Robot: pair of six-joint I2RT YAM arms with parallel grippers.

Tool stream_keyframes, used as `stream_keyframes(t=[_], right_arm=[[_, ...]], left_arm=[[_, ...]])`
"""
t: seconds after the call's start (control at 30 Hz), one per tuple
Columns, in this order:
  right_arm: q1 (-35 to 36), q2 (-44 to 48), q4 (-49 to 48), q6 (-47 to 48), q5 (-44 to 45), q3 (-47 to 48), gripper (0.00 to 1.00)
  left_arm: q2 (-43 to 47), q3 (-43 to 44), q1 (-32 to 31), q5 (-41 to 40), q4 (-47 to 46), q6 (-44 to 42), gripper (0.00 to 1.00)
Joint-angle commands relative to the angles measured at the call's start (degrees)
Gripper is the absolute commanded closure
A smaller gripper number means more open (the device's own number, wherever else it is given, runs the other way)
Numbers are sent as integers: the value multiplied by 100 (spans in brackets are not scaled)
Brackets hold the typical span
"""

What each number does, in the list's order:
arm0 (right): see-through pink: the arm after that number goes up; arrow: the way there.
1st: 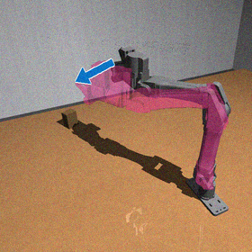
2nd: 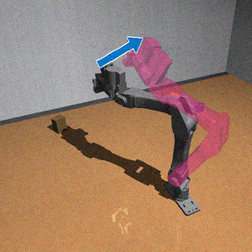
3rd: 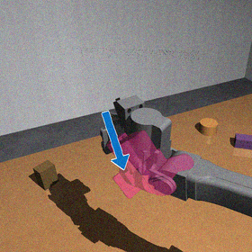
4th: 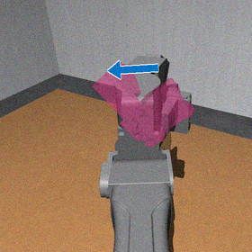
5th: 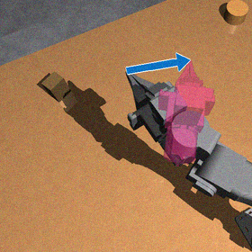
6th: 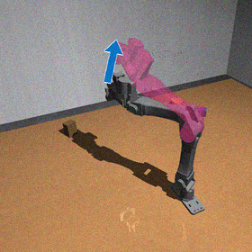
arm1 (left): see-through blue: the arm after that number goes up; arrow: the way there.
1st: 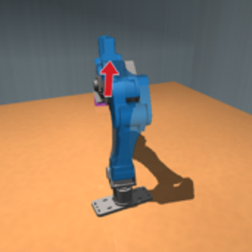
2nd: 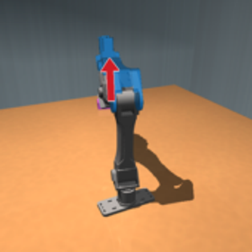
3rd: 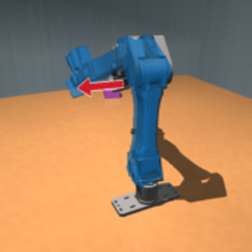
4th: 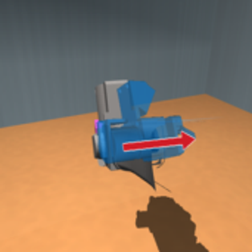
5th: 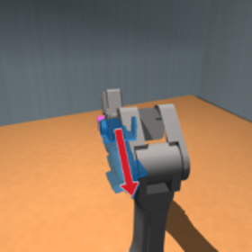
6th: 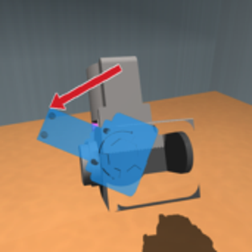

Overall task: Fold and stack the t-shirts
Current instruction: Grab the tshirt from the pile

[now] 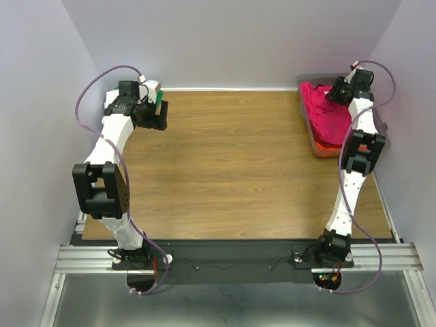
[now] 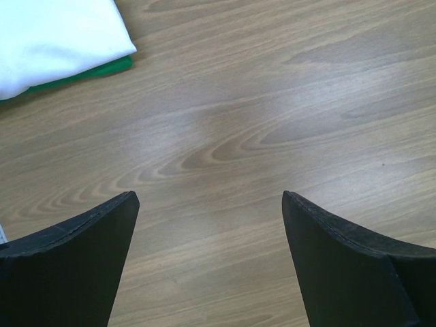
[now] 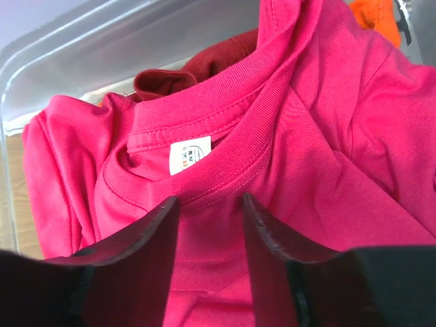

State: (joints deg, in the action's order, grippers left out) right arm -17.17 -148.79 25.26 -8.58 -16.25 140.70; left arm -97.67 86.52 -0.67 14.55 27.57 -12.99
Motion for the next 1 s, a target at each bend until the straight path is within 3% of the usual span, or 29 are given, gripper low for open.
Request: stream_keyframes(t=[0.0,0.17,0.47,0.97], right_arm=[[3,-80,-284,-47,61,10,54],[3,-141,-284,-65,69,-8,57],[3,69,-284,67,-97,10,98],[-164,2151,-284,-135,-1037,-341,99]], left_arm=[[2,295,-12,57,11,7,1],[-112,400,-12,75,73,7,1],[-174,497,-21,118,108,7,1],[-103,611,-12,593,126,-54,1]])
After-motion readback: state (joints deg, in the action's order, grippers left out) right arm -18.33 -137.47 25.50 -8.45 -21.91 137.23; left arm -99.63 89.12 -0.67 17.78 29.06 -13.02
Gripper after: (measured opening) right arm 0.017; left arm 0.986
